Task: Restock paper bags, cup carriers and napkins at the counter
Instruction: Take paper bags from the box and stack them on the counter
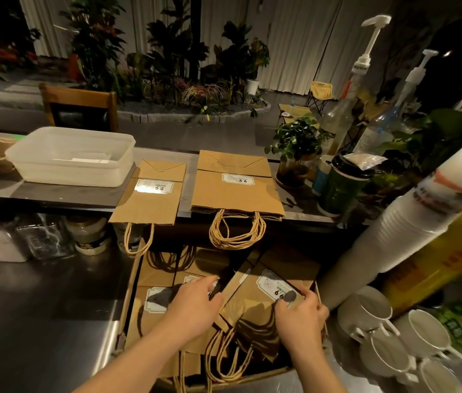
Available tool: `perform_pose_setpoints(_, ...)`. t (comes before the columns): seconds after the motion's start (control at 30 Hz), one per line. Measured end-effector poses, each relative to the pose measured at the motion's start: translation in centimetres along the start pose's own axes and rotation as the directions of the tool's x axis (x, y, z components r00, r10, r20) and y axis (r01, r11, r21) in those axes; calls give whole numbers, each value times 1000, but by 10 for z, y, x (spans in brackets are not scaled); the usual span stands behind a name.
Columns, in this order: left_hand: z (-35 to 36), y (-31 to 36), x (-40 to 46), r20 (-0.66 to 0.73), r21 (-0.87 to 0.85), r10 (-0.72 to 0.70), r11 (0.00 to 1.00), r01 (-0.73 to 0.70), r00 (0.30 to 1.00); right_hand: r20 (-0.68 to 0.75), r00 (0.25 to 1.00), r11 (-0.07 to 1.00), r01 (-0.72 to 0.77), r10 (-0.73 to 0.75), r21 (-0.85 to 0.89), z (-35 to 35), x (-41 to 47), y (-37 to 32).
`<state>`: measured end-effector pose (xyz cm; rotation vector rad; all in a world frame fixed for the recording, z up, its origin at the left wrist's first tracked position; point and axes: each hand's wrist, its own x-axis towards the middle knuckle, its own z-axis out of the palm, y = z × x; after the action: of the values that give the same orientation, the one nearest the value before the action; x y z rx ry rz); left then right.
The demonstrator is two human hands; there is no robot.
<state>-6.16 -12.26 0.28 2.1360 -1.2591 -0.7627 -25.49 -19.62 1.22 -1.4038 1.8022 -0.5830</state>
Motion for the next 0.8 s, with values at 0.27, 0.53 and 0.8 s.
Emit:
perform_pose_setpoints(0.27, -3, 9, 5, 95, -74, -60, 995, 67, 994, 139, 973, 913, -219, 181, 343, 4, 5, 7)
perform_pose_setpoints(0.53, -12, 15, 1, 183, -406, -198, 877, 258, 963, 200, 960, 859, -267, 197, 438, 10, 3, 8)
perform_pose_setpoints(0.8, -13, 22, -13, 269, -547, -251, 755, 362, 930, 187, 965, 856, -253, 186, 451, 20, -8, 9)
